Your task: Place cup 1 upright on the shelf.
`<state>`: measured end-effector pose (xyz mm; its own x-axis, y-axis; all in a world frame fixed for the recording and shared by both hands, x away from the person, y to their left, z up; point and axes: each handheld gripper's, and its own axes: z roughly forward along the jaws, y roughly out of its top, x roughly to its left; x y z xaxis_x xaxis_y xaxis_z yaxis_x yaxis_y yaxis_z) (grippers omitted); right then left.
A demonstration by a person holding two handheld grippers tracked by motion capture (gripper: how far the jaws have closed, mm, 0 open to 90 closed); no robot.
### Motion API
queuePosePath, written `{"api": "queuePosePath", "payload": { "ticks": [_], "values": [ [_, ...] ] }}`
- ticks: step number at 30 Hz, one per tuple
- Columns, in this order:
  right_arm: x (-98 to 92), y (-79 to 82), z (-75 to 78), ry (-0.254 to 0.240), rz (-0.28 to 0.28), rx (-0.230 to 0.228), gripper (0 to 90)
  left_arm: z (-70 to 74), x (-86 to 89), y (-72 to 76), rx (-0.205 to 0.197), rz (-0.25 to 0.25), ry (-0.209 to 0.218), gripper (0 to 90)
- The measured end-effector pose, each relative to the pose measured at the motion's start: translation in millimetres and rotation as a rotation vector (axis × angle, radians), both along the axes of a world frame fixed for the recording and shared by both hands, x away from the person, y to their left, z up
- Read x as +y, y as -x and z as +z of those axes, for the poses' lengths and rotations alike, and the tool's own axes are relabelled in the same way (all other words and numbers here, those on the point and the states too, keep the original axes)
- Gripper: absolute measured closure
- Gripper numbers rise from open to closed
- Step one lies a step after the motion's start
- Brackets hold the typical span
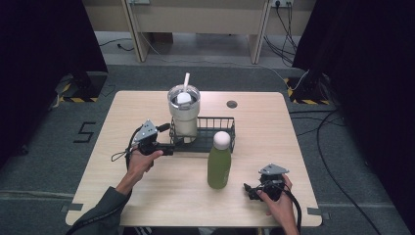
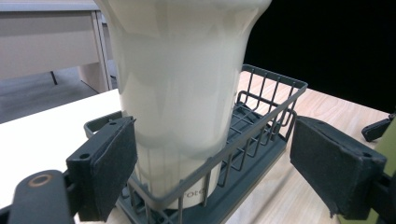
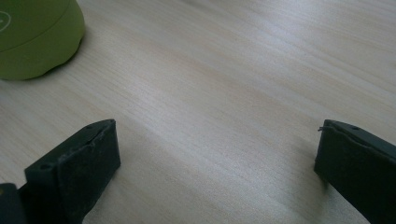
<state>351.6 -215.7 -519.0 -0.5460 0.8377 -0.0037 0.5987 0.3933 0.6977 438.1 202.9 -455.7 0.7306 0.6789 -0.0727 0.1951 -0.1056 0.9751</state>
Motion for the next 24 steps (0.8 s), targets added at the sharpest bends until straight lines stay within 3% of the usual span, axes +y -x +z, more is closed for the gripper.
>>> {"api": "queuePosePath", "payload": {
  "ticks": [9,24],
  "values": [
    [0.0,0.0,0.0,0.001,0.001,0.0,0.3,-5.2,8.2,10.9,0.0,0.002,-0.015,14.7],
    [-0.1,0.0,-0.1,0.002,0.001,-0.001,0.3,-18.3,11.9,38.7,0.025,-0.042,-0.041,14.7]
  ]
}}
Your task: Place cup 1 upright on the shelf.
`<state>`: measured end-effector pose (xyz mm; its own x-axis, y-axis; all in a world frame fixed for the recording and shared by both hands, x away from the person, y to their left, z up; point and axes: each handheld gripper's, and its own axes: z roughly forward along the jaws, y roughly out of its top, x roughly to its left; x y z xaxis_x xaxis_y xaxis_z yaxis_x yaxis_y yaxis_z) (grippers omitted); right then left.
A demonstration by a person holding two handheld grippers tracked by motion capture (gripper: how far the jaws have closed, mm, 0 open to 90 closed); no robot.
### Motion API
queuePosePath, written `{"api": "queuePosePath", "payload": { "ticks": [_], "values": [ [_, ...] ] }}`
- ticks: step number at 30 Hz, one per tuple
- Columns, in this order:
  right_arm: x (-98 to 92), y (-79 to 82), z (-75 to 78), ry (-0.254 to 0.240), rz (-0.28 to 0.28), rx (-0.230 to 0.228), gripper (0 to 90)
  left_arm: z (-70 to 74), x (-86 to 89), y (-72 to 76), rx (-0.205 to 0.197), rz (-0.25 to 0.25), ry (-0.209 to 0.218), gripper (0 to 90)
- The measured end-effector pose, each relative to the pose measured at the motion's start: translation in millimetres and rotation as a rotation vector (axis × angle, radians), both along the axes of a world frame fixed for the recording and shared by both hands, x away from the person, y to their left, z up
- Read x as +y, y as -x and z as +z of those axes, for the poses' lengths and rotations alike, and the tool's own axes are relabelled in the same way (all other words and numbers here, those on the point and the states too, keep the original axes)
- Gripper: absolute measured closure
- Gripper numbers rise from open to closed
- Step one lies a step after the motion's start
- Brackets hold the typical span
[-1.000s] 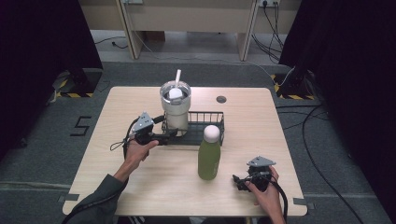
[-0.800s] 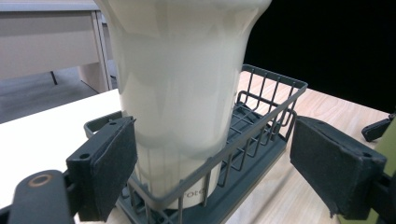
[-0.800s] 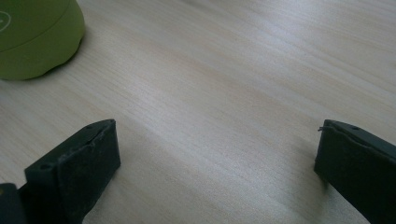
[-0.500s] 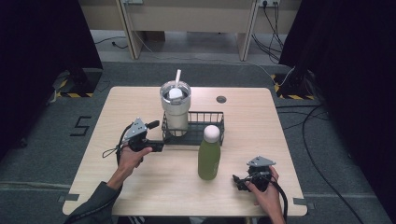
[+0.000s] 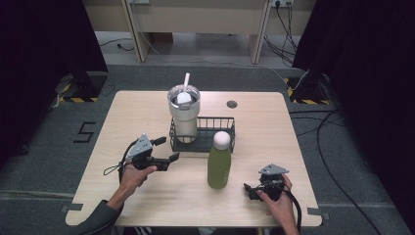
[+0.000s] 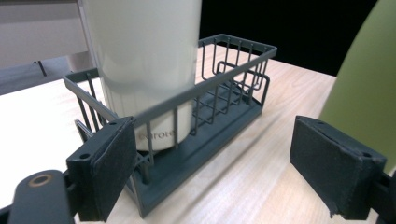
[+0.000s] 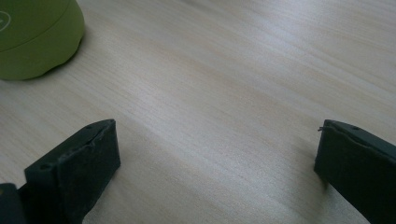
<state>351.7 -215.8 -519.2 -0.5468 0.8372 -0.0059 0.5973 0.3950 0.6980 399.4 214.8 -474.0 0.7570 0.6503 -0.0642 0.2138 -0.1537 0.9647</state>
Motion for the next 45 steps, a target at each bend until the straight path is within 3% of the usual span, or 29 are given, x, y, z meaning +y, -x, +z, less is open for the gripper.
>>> {"api": "queuePosePath", "payload": {
  "ticks": [16,24,34,39,45],
  "values": [
    [0.0,0.0,0.0,0.0,0.0,0.0,0.3,-17.3,18.9,22.3,0.031,0.012,-0.042,14.7],
    [0.1,0.0,0.0,-0.001,-0.001,0.0,0.3,-26.6,23.4,33.2,0.07,-0.016,-0.076,14.7],
    [0.1,0.0,-0.1,0.0,0.0,-0.001,0.4,-33.6,30.6,52.5,0.095,-0.012,-0.137,14.7],
    [0.1,0.0,-0.1,0.0,0.0,-0.002,0.4,-37.6,29.4,58.4,0.115,-0.011,-0.197,14.8],
    [0.2,0.1,-0.1,0.0,0.0,-0.002,0.4,-38.6,26.9,66.3,0.111,-0.009,-0.26,14.8]
  ]
}}
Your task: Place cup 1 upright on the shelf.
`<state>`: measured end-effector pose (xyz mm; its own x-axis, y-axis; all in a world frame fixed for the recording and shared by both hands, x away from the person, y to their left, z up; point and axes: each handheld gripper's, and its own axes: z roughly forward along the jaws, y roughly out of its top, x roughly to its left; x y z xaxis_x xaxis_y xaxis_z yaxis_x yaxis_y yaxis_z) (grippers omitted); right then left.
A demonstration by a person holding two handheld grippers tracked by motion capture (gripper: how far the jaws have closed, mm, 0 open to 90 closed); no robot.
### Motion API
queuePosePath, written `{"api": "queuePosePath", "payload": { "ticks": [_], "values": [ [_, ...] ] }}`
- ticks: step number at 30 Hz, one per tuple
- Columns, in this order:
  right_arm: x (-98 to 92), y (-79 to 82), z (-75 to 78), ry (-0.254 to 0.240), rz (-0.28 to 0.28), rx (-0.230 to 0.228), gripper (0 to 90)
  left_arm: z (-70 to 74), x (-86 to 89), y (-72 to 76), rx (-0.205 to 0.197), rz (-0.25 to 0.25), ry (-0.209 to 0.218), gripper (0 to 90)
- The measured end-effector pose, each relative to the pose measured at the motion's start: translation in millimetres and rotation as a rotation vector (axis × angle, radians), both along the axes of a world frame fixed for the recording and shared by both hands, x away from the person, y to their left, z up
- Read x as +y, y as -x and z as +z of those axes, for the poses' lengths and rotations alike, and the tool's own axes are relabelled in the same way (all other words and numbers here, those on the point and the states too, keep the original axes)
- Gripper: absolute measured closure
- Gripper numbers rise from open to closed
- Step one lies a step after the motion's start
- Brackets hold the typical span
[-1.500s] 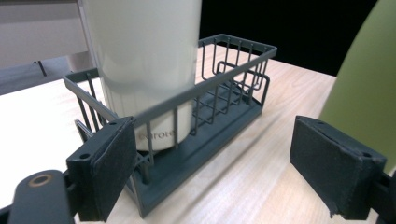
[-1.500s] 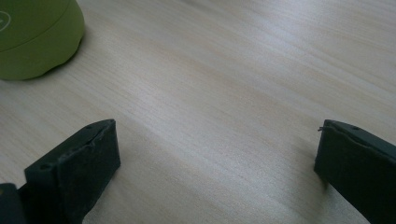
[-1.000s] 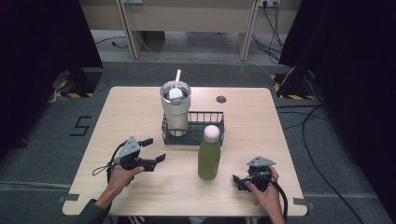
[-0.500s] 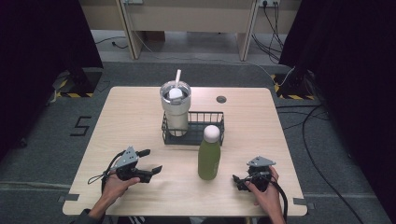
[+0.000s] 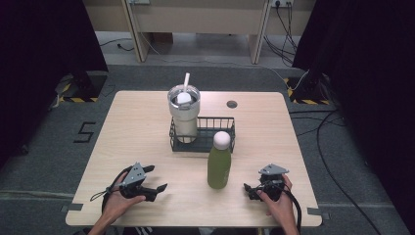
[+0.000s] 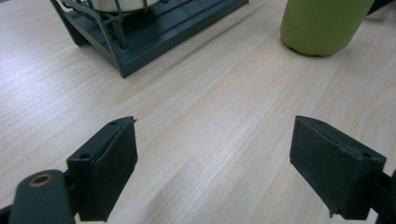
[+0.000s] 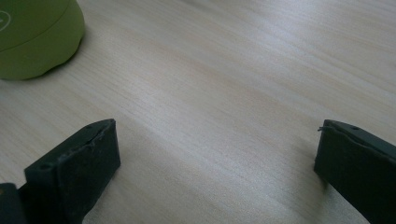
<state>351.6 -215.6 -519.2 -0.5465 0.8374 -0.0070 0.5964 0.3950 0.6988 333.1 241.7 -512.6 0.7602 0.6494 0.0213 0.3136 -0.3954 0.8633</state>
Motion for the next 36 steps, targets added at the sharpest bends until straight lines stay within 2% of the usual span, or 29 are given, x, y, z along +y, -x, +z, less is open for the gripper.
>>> {"api": "queuePosePath", "payload": {
  "ticks": [9,13,17,21,36],
  "values": [
    [0.6,0.7,0.1,-0.001,-0.005,0.0,0.8,-4.8,0.5,5.9,0.058,-0.007,-0.045,14.8],
    [0.6,0.7,0.1,-0.001,-0.005,0.0,0.8,-9.5,1.4,5.7,0.102,-0.004,-0.089,14.8],
    [0.6,0.7,0.1,0.0,-0.004,-0.001,0.8,-11.4,1.2,6.2,0.122,0.002,-0.136,14.9],
    [0.4,0.8,0.0,0.001,-0.002,-0.002,0.8,-11.9,3.1,5.2,0.156,0.013,-0.121,13.7],
    [0.5,1.1,0.0,-0.001,-0.003,-0.001,0.8,-12.3,2.6,5.1,0.157,0.002,-0.124,11.2]
  ]
}}
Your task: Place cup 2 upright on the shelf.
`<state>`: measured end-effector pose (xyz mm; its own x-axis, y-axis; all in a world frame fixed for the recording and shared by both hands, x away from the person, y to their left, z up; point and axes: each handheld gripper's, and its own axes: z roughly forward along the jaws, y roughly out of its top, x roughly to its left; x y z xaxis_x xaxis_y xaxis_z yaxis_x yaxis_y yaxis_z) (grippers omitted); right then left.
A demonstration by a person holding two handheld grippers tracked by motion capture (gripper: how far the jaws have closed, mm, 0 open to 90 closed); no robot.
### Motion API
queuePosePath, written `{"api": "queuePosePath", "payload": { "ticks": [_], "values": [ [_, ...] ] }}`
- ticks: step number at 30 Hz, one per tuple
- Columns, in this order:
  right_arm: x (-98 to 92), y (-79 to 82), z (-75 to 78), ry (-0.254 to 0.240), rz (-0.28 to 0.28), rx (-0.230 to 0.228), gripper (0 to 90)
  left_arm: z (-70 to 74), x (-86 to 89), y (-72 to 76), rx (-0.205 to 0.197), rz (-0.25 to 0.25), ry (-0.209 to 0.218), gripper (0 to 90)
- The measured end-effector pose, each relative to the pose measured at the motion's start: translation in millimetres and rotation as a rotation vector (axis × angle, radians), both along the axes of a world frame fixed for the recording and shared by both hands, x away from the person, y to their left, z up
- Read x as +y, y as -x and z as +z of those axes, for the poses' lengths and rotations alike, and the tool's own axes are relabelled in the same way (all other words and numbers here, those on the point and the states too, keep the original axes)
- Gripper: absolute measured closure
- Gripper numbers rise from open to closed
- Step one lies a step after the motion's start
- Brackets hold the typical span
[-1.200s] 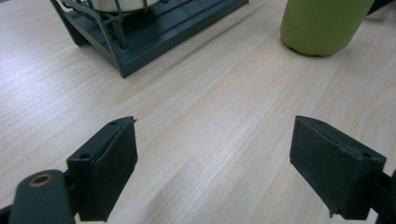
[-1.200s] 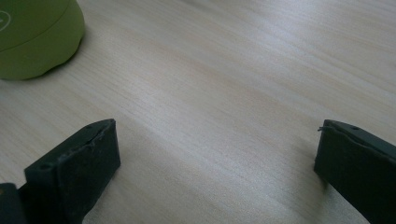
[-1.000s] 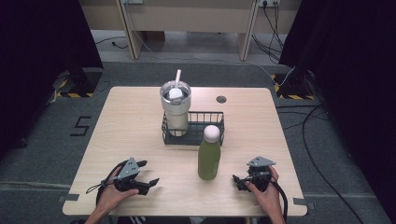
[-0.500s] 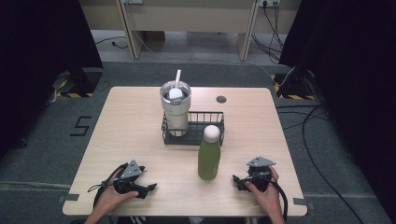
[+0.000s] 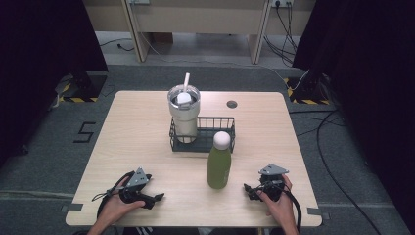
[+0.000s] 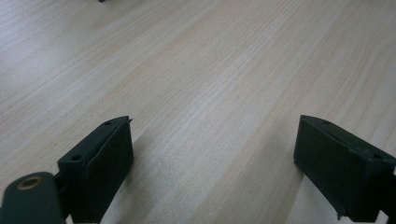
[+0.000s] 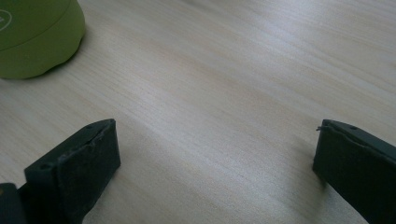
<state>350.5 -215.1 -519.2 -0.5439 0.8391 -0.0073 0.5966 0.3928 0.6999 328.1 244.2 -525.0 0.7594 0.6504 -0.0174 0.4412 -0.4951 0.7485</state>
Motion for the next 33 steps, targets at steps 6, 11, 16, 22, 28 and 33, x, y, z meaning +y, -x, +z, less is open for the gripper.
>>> {"api": "queuePosePath", "payload": {
  "ticks": [6,11,16,22,28,33],
  "values": [
    [0.0,0.0,0.1,-0.001,0.004,0.002,0.8,0.0,0.0,-0.1,0.0,-0.002,-0.001,10.8],
    [0.6,2.0,0.8,-0.006,0.015,-0.016,8.9,0.0,0.0,-0.1,0.001,-0.002,-0.001,10.8],
    [3.0,5.4,2.5,-0.031,0.029,-0.038,16.7,0.0,-0.1,-0.1,0.0,-0.002,-0.001,10.8],
    [2.1,16.9,12.8,-0.083,0.07,-0.109,15.0,0.0,0.0,-0.3,0.001,-0.002,-0.001,10.7],
    [10.2,25.5,22.2,-0.119,0.122,-0.165,15.3,-0.1,-0.1,-0.7,0.002,-0.001,-0.001,9.9],
    [16.8,29.1,26.5,-0.14,0.168,-0.197,15.6,-0.1,-0.1,-0.7,0.002,0.0,-0.002,9.8]
  ]
}}
